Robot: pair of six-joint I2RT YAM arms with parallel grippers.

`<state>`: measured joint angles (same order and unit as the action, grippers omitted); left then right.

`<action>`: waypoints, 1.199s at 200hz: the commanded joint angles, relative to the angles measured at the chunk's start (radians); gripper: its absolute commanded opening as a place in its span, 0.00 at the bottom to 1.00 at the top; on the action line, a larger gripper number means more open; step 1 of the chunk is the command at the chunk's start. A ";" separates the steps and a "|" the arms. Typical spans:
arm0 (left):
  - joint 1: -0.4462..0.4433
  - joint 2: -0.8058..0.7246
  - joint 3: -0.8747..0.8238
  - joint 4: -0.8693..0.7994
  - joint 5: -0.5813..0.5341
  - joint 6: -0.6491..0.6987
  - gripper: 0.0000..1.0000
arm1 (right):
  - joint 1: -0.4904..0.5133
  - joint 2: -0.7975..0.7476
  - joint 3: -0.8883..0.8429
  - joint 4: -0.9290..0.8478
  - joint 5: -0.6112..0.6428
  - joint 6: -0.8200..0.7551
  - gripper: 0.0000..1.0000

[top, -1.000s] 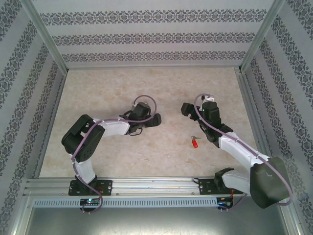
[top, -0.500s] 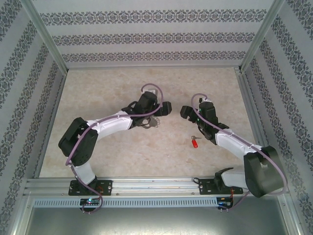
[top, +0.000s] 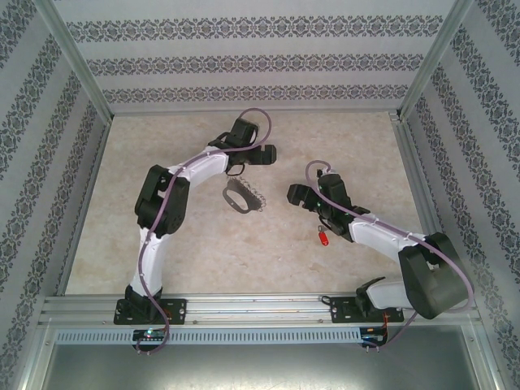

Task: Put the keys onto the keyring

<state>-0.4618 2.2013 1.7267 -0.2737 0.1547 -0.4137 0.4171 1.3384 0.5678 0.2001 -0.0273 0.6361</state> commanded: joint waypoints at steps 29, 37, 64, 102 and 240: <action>0.032 0.045 0.028 -0.123 0.044 0.067 1.00 | 0.113 -0.008 -0.007 0.040 0.118 -0.048 0.98; 0.034 0.046 0.021 -0.123 0.045 0.072 1.00 | 0.135 -0.003 0.007 0.025 0.160 -0.048 0.98; 0.042 0.045 -0.005 -0.124 0.048 0.077 1.00 | 0.193 0.013 0.025 0.001 0.263 -0.034 0.98; 0.044 0.034 -0.059 -0.108 0.055 0.081 1.00 | 0.210 0.026 0.020 0.039 0.160 -0.076 0.98; 0.034 -0.207 -0.476 0.152 0.111 -0.100 1.00 | 0.210 0.171 0.046 0.125 -0.109 -0.046 0.79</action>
<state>-0.4297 2.0418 1.3334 -0.1394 0.2337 -0.4259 0.6182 1.4807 0.5827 0.2920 -0.0826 0.5781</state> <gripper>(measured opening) 0.998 0.791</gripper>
